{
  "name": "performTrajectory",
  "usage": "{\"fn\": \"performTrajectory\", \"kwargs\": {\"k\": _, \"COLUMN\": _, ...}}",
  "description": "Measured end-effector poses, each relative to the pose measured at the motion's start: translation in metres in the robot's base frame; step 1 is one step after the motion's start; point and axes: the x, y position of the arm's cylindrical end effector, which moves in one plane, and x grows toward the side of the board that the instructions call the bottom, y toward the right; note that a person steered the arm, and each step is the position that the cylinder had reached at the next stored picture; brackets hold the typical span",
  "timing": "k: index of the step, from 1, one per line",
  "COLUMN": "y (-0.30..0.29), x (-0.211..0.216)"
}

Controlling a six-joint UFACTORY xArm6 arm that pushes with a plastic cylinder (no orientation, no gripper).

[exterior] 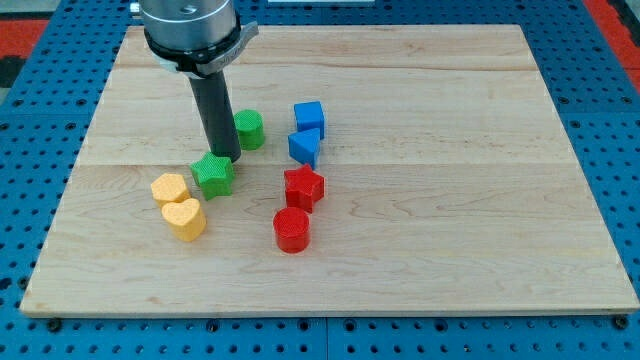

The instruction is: Move the green circle above the blue cube

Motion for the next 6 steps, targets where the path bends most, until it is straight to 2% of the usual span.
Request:
{"fn": "performTrajectory", "kwargs": {"k": 2, "y": 0.036, "x": -0.056}}
{"fn": "performTrajectory", "kwargs": {"k": 3, "y": -0.035, "x": -0.052}}
{"fn": "performTrajectory", "kwargs": {"k": 4, "y": -0.013, "x": -0.083}}
{"fn": "performTrajectory", "kwargs": {"k": 5, "y": 0.053, "x": -0.092}}
{"fn": "performTrajectory", "kwargs": {"k": 6, "y": 0.071, "x": -0.092}}
